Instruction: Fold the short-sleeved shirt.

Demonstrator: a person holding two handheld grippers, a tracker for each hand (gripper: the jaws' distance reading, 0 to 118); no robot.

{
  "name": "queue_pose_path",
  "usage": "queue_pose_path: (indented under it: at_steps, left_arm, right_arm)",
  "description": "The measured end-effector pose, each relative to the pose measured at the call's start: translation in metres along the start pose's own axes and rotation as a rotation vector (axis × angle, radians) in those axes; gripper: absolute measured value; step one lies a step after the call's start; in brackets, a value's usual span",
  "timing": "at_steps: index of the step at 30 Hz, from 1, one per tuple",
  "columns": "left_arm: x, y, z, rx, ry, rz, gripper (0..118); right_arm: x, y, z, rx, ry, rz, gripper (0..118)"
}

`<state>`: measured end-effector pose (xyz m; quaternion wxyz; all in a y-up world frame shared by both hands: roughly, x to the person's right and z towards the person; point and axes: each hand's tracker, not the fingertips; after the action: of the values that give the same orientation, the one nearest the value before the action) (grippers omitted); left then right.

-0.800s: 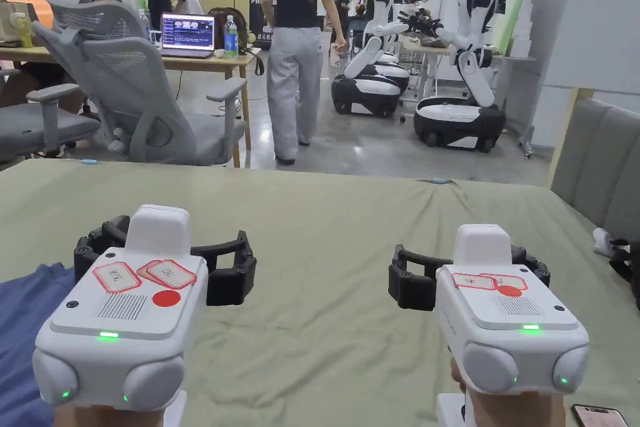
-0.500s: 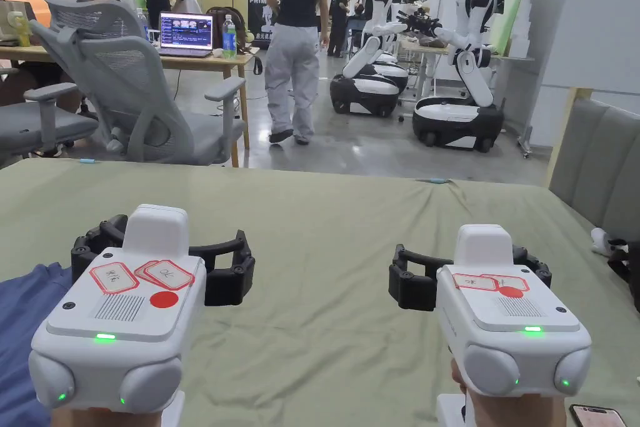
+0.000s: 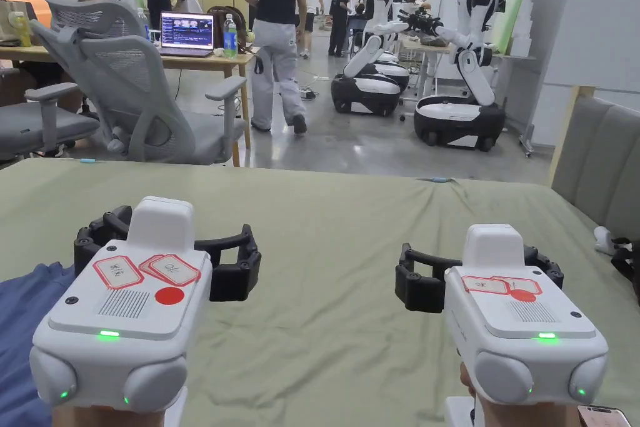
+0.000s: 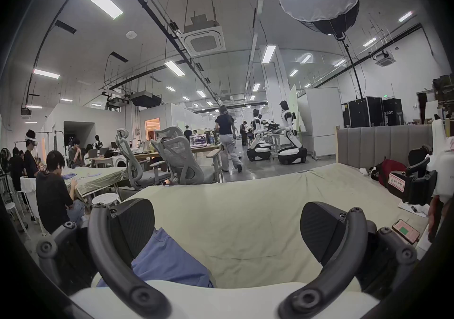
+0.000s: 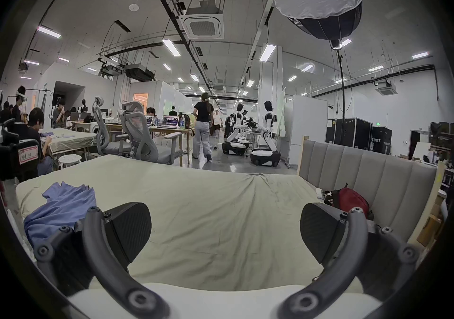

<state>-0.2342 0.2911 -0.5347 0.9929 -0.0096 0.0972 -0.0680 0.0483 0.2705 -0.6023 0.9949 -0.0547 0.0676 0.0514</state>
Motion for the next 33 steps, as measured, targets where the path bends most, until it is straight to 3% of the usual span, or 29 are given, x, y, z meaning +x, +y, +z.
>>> queue_pose_path:
  at_steps: [33]
  left_arm:
    - [0.002,-0.006,0.005,0.004,-0.002,0.004,118]
  right_arm:
    - [-0.003,-0.007,0.002,-0.01,0.009,-0.007,118]
